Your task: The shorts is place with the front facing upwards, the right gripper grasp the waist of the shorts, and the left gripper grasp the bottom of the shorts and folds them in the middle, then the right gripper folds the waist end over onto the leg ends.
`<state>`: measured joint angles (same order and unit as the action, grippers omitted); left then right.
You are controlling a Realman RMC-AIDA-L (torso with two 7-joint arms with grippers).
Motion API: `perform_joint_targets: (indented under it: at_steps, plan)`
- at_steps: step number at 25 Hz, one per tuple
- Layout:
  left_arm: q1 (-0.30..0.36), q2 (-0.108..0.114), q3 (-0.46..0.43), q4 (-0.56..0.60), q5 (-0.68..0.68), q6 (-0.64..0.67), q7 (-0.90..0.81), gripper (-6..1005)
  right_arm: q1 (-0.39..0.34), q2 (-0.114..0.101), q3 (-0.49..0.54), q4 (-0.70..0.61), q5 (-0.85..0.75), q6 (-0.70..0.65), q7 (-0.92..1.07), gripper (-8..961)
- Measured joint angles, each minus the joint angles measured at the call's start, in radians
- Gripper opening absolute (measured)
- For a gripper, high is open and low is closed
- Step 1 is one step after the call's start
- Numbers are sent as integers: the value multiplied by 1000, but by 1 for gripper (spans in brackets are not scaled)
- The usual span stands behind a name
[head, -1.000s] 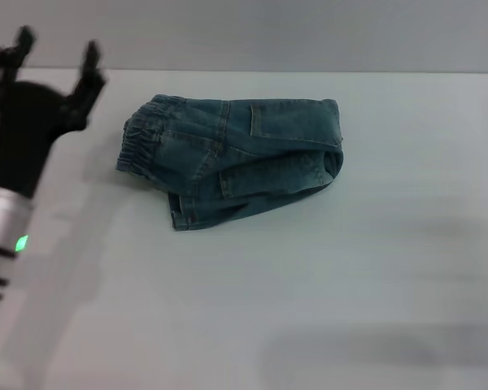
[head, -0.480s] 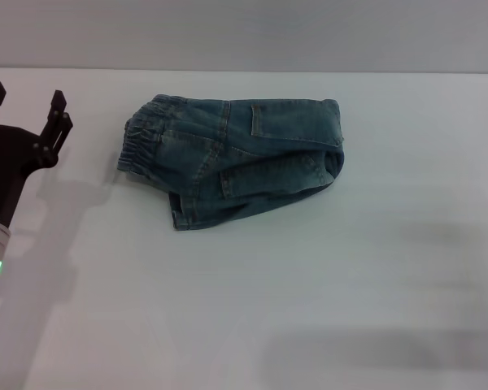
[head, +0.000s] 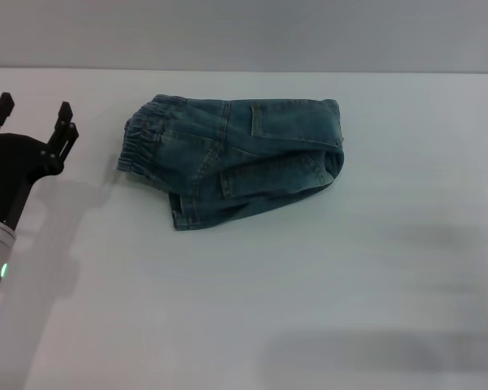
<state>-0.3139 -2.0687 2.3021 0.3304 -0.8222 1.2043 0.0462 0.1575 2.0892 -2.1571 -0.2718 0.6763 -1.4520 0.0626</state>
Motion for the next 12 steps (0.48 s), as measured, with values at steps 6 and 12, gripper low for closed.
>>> perform_joint_targets:
  at_steps: [6,12]
  plan:
    - [-1,-1,0,2,-1,-29,-2,796,4,0,-3,20,0,3,-4,436]
    - [5,-2,0,4,-2,-35,-2,795,9,-2,-3,34,-10,-1,-24,436]
